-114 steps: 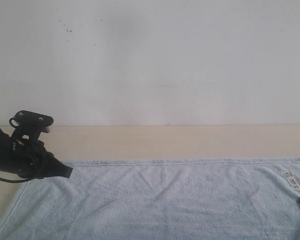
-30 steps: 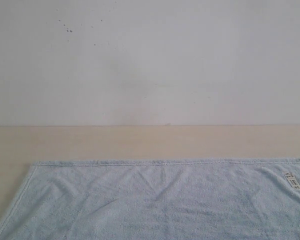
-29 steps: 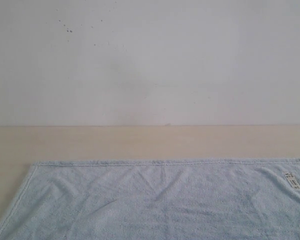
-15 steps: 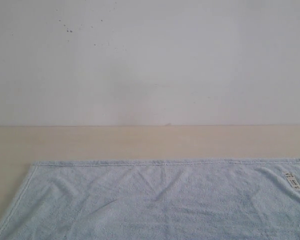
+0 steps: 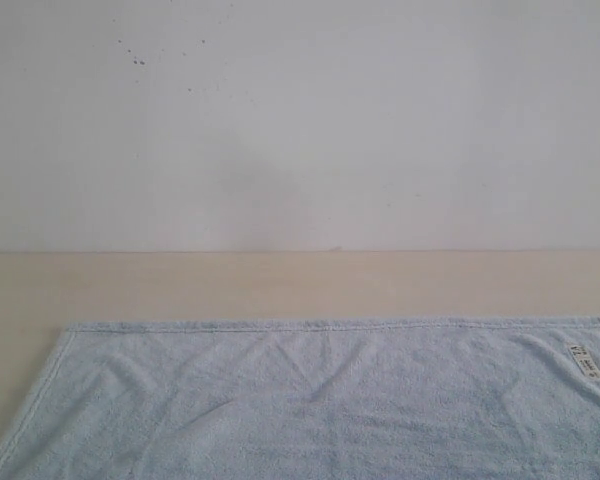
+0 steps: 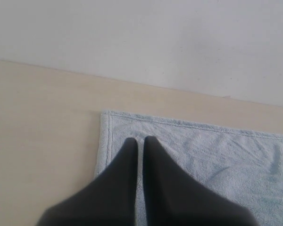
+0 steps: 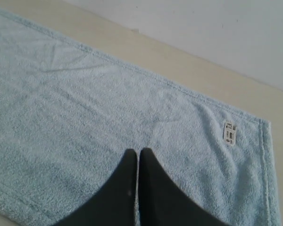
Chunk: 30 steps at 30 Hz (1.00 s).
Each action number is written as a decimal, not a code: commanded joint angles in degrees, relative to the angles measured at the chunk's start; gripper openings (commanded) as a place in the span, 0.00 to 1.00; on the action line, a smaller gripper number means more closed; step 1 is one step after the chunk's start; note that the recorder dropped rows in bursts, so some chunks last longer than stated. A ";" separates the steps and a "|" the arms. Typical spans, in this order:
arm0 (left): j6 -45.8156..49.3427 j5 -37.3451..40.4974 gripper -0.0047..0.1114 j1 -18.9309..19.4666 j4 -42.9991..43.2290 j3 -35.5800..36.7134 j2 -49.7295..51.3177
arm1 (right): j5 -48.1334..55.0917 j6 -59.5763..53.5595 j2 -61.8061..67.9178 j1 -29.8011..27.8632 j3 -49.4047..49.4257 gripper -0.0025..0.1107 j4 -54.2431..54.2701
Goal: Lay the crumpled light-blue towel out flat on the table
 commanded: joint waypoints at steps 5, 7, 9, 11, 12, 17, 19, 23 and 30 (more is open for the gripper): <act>-0.48 -0.48 0.08 -0.18 0.30 0.15 -0.06 | -0.97 1.66 0.16 0.07 0.57 0.03 -0.16; -0.48 -0.48 0.08 -0.18 0.30 0.15 -0.06 | -0.86 1.66 0.16 0.07 0.57 0.03 -0.16; -0.24 -0.48 0.08 -0.18 0.27 0.15 -0.06 | -0.86 1.66 0.16 0.07 0.57 0.03 -0.16; -0.24 -0.48 0.08 -0.18 0.27 0.15 -0.06 | -0.86 1.66 0.16 0.07 0.57 0.03 -0.16; -0.24 -0.48 0.08 -0.18 0.27 0.15 -0.06 | -0.86 1.66 0.16 0.07 0.57 0.03 -0.16; -0.26 -0.48 0.08 -0.18 0.27 0.15 -0.06 | 2.76 1.78 -8.02 -1.98 0.57 0.03 2.32; -0.26 -0.48 0.08 -0.18 0.27 0.15 -0.06 | 1.28 0.87 -14.09 -4.91 0.57 0.03 2.87; -0.26 -0.14 0.08 -0.27 0.27 0.15 -0.06 | -2.08 0.20 -18.43 -12.91 0.57 0.03 2.87; -0.26 -0.02 0.08 -0.27 0.27 0.15 -0.06 | -5.97 1.91 -17.81 -15.91 0.57 0.03 2.87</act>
